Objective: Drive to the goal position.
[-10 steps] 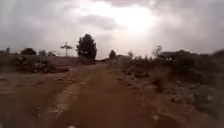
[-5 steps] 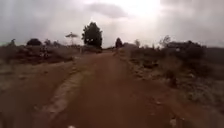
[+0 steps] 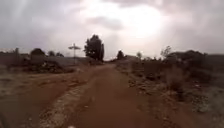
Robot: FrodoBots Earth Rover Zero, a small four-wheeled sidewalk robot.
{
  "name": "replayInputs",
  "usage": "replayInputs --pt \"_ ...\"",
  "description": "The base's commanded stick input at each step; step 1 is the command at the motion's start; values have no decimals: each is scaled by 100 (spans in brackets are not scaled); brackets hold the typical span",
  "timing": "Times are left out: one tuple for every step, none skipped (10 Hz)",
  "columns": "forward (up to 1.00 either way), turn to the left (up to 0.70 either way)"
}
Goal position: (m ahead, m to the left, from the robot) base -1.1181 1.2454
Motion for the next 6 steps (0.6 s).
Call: replayInputs --pt "50 0" --pt "50 0" --pt "50 0" --pt "50 0" --pt "50 0" --pt "50 0"
